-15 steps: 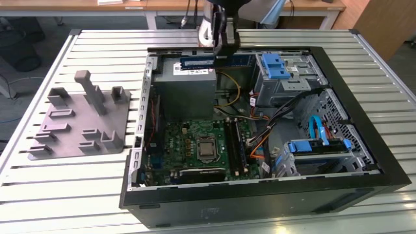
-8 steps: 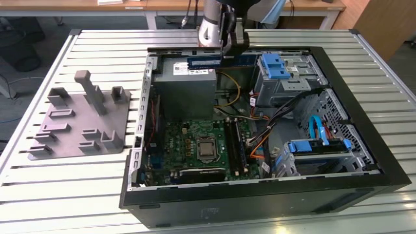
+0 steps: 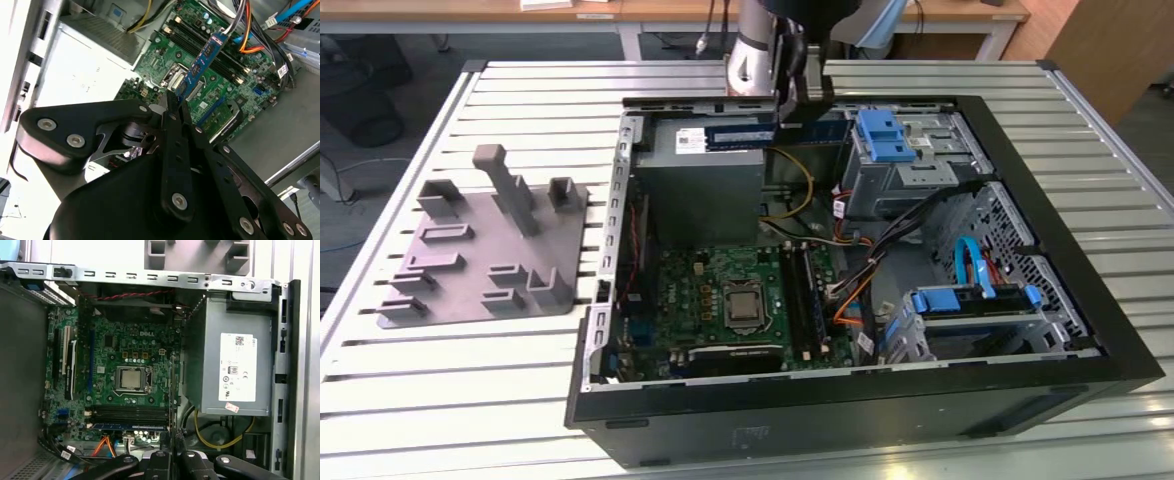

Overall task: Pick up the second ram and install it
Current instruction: 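Pick up the second ram and move it above second insertion slot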

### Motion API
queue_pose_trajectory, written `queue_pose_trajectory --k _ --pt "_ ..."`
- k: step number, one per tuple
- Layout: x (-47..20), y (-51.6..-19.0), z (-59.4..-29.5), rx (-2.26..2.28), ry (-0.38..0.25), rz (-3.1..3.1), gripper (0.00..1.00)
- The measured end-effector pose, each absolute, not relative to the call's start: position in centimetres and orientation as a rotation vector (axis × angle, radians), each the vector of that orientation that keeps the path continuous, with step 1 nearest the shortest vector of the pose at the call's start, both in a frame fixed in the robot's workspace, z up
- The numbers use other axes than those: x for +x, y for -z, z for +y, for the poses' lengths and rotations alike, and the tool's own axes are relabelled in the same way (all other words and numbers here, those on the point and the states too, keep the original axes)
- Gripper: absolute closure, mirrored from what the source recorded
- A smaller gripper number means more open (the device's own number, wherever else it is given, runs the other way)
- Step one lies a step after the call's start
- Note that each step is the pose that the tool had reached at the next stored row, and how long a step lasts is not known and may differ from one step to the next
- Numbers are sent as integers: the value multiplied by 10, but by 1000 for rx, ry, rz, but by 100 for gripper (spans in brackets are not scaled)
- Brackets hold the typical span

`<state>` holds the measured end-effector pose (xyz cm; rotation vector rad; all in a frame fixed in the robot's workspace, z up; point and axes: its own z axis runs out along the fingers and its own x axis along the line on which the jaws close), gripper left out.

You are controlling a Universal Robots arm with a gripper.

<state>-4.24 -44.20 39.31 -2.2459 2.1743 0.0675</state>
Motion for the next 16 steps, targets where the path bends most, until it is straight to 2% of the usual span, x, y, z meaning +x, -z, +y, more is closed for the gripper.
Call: queue_pose_trajectory --k 16 --pt "-42 -365 -475 -2223 -67 2196 86"
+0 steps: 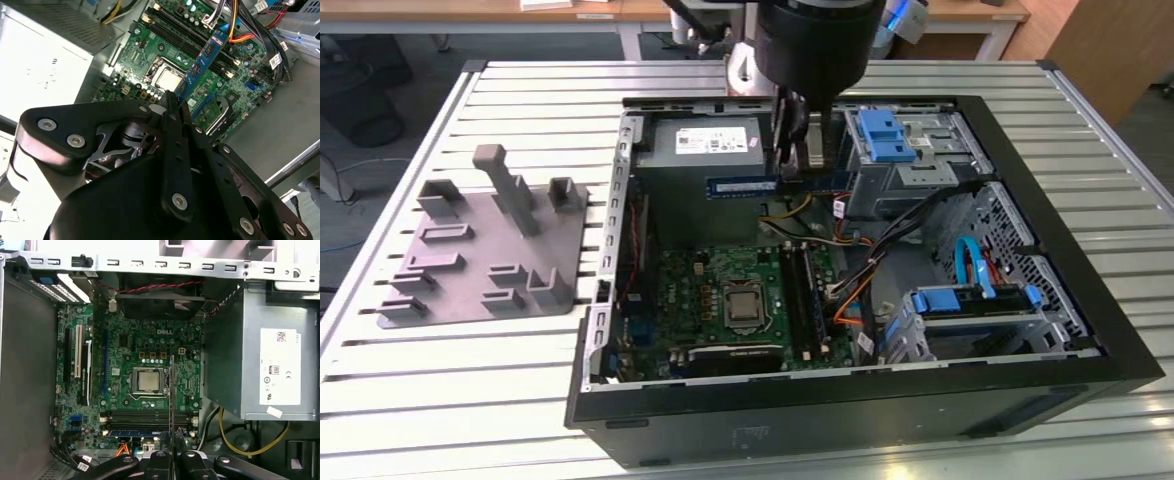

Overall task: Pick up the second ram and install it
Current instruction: 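Pick up the second ram and move it above second insertion slot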

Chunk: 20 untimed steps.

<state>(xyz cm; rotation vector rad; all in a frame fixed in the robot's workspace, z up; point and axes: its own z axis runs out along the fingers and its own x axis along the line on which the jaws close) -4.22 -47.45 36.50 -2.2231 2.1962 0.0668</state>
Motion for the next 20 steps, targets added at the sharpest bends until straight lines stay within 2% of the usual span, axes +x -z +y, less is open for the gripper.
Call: queue_pose_trajectory --k 20 --pt "-19 -335 -481 -2222 -66 2198 86"
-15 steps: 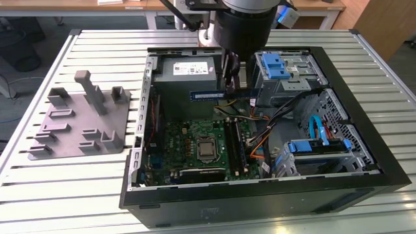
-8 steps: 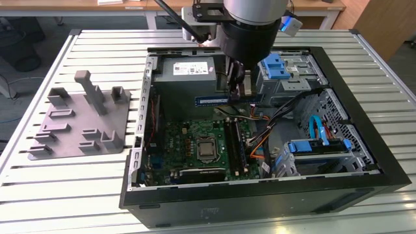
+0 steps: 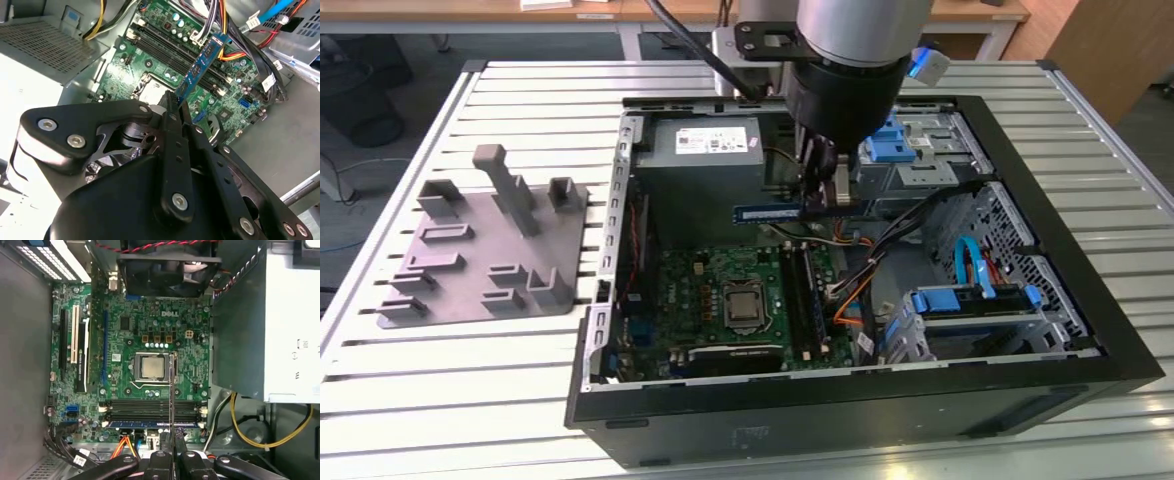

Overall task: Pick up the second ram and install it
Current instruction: 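Pick up the second ram and move it above second insertion slot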

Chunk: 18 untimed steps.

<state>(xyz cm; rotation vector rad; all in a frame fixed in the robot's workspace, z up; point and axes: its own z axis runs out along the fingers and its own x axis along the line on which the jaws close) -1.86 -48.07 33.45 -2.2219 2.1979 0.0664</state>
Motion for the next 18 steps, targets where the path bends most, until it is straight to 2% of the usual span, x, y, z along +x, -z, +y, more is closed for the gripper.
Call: queue_pose_trajectory --k 8,18 --pt "-18 -327 -501 -2221 -67 2199 86" --pt "-18 -309 -505 -2219 -67 2201 86"
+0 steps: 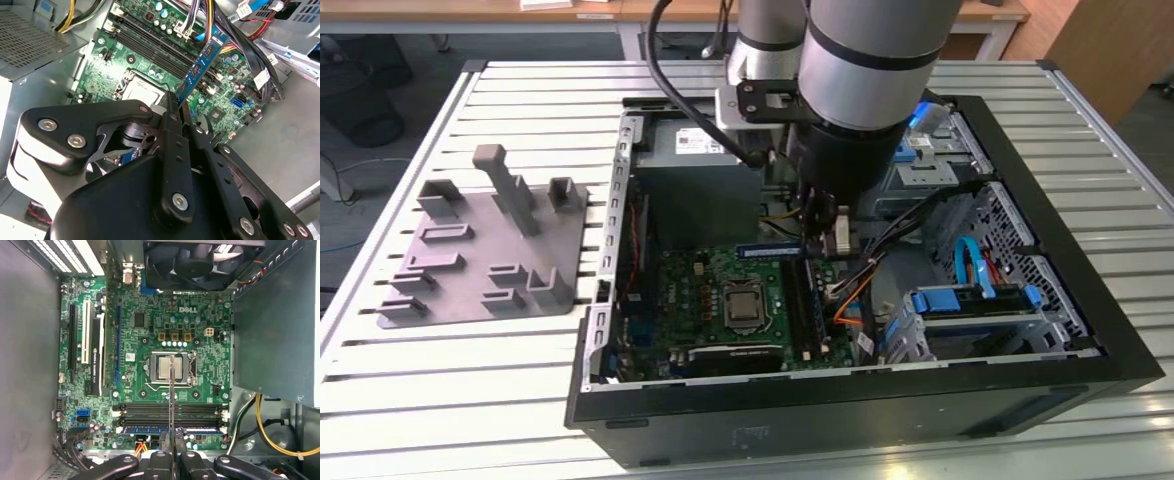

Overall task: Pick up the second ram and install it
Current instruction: 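Pick up the second ram and move it above second insertion slot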

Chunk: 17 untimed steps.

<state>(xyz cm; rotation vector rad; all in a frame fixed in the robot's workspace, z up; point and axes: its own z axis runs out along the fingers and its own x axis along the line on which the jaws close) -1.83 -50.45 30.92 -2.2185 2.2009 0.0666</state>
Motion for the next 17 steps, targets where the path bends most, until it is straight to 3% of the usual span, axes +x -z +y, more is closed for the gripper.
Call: queue_pose_trajectory --k 17 --pt "-18 -304 -506 -2218 -67 2201 86"
